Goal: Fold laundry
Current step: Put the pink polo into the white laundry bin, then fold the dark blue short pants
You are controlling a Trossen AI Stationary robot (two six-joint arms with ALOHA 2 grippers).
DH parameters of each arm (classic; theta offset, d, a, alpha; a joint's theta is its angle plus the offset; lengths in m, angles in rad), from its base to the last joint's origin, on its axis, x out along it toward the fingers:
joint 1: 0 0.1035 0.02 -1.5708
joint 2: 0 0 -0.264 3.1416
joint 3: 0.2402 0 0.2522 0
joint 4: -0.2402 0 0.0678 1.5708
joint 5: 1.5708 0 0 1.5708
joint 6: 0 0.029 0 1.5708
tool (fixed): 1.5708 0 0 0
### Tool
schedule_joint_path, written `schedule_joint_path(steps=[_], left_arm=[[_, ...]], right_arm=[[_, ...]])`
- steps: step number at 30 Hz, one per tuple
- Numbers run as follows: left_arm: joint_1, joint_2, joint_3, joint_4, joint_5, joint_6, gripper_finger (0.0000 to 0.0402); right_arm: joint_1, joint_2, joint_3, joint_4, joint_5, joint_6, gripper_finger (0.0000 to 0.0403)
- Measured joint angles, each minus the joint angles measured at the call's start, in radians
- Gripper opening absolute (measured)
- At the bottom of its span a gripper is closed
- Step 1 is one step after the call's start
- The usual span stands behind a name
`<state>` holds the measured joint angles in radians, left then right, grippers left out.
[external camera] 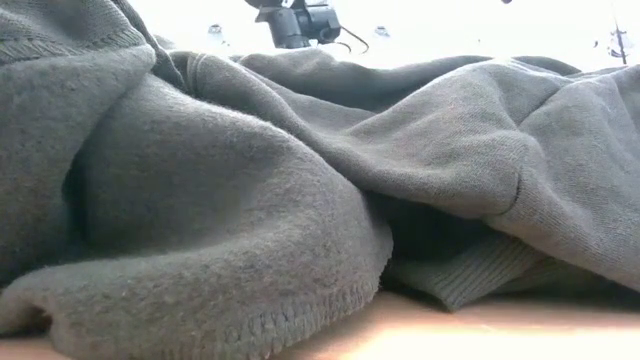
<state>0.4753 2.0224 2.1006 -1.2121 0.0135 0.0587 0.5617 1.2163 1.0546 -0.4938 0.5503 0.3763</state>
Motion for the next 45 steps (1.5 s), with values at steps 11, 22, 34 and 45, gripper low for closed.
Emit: schedule_joint_path(steps=[11,22,34,45], left_arm=[[0.008,-0.211,0.000,-0.005,-0.021,0.007,0.0154],[-0.233,-0.454,-0.011,0.015,0.007,-0.060,0.0155],[-0.720,-0.482,-0.296,0.046,-0.387,-0.199,0.0155],[-0.984,-0.552,-0.729,0.359,-0.578,-0.335,0.0155]], right_arm=[[0.000,0.000,0.000,-0.003,0.048,-0.040,0.0242],[-0.014,0.000,0.000,-0.005,0.105,-0.097,0.0242],[-0.024,0.000,0.000,0.001,0.024,-0.102,0.0242],[-0.024,0.005,0.000,-0.008,0.027,0.009,0.0242]])
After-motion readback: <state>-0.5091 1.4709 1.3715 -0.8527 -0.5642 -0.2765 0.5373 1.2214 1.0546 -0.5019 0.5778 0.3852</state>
